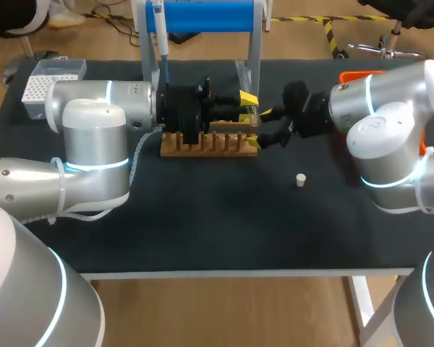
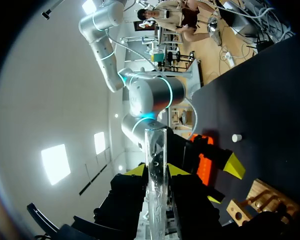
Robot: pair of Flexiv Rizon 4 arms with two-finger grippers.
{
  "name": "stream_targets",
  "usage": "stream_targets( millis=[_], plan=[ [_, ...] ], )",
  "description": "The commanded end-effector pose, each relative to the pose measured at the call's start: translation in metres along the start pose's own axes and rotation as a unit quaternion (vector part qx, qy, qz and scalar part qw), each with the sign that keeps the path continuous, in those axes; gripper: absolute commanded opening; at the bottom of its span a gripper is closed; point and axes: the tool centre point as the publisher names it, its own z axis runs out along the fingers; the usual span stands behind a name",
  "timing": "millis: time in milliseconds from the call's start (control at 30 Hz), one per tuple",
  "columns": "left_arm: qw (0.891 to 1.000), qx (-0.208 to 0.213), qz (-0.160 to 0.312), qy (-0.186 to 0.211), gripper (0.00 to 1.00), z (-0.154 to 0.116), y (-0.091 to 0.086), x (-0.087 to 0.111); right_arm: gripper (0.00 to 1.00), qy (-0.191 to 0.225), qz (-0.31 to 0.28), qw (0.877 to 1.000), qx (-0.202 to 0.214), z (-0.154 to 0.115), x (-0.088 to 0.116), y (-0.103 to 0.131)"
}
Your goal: Invert the test tube, pick up the pipette, mount the tip to pipette, aspirate from beaker and dispense into the tube, eject the tip, return the pipette, and cap with the stopper.
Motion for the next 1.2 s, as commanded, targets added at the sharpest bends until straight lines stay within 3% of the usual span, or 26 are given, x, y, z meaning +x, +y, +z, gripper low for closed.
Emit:
stream_targets(
  millis=[33,200,400,533,633,767,867,933,1200],
  plan=[
    [1.000,0.000,0.001,0.000,0.00,0.001,0.000,0.000,1.00,0.003,0.000,1.000,0.001,-0.001,-0.001,0.000],
    [1.000,-0.014,-0.020,0.005,0.00,-0.003,0.001,0.000,1.00,0.003,0.000,1.000,0.001,-0.001,-0.001,0.000],
    [0.990,-0.050,-0.103,0.086,0.00,-0.013,0.018,-0.018,1.00,0.003,0.000,1.000,0.001,-0.001,-0.001,0.000],
    [0.981,-0.054,-0.177,0.064,0.00,-0.016,0.035,-0.027,1.00,0.003,0.000,1.000,0.001,-0.001,-0.001,0.000],
    [0.970,-0.049,-0.234,0.054,0.00,-0.014,0.047,-0.030,1.00,0.003,0.000,1.000,0.001,-0.001,-0.001,0.000],
    [0.941,-0.037,-0.337,0.012,0.00,-0.013,0.060,-0.027,1.00,0.003,0.000,1.000,0.001,-0.001,-0.001,0.000],
    [0.921,-0.026,-0.389,-0.006,0.00,-0.011,0.065,-0.023,1.00,0.003,0.000,1.000,0.001,-0.001,-0.001,0.000],
    [0.915,-0.032,-0.403,-0.002,0.00,-0.012,0.068,-0.021,1.00,0.003,0.000,1.000,0.001,-0.001,-0.001,0.000],
    [0.917,-0.040,-0.397,0.000,0.00,-0.013,0.069,-0.022,1.00,0.003,0.000,1.000,0.001,-0.001,-0.001,0.000]
  ],
)
